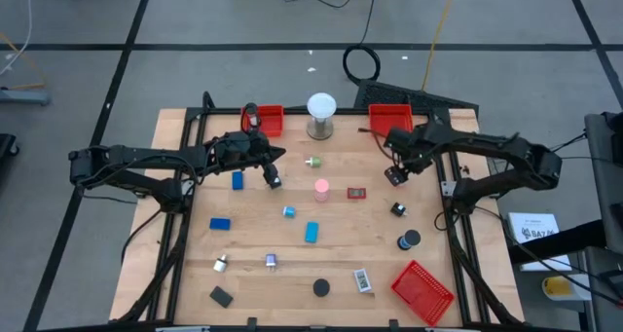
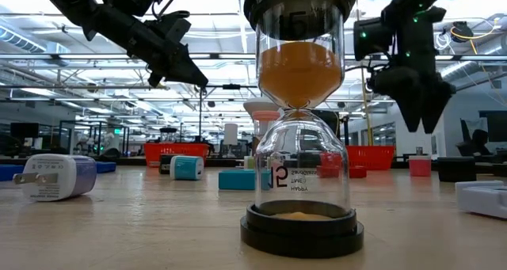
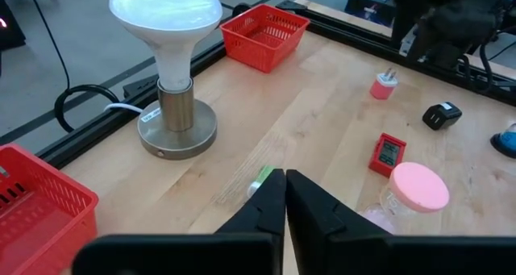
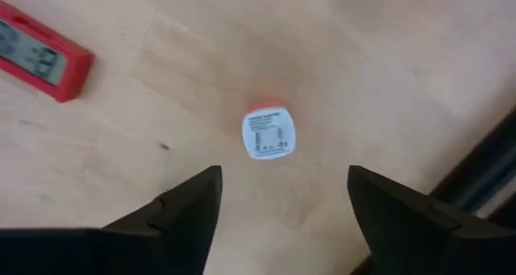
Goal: Pick & Place Office items
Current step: Put the pink charger adapter into the top right red bin
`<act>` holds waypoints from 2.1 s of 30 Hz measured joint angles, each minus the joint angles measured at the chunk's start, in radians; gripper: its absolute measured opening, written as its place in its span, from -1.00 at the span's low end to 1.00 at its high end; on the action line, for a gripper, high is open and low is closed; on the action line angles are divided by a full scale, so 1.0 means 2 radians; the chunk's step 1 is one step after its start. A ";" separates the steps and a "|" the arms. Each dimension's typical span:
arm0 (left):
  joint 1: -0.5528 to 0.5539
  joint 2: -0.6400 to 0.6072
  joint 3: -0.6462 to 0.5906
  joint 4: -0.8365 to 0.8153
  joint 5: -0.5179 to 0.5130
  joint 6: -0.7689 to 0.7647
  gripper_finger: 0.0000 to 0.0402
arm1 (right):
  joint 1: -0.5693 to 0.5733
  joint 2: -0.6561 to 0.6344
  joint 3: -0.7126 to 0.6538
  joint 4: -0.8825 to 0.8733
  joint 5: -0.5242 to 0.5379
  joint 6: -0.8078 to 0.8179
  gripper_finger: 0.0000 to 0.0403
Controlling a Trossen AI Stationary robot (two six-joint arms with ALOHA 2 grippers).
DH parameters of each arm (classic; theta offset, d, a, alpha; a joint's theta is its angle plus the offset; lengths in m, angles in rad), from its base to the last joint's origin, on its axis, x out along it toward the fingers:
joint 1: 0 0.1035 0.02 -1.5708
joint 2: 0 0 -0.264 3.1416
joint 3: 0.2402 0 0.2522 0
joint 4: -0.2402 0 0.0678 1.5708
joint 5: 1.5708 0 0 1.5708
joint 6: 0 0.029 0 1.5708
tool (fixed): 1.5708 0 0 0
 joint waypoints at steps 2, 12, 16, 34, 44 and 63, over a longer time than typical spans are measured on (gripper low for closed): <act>0.000 0.000 0.000 0.000 0.000 0.000 -0.90 | 0.006 0.000 -0.015 0.021 0.004 0.000 0.38; 0.000 0.000 0.000 0.000 0.000 -0.003 -0.97 | 0.013 0.000 -0.049 0.056 0.024 0.001 0.25; 0.000 0.000 0.000 0.000 0.000 -0.003 -0.89 | 0.013 0.001 -0.070 0.084 0.024 0.002 0.19; 0.009 0.000 0.000 0.000 -0.001 -0.003 -0.87 | 0.013 0.017 -0.104 0.164 0.005 0.000 -0.28; 0.009 0.000 0.000 -0.001 0.000 -0.008 -0.87 | -0.012 0.008 -0.038 0.111 -0.029 0.048 -0.34; 0.009 0.000 0.000 -0.004 0.000 -0.013 -0.87 | -0.269 0.234 0.262 0.026 -0.004 -0.085 -0.34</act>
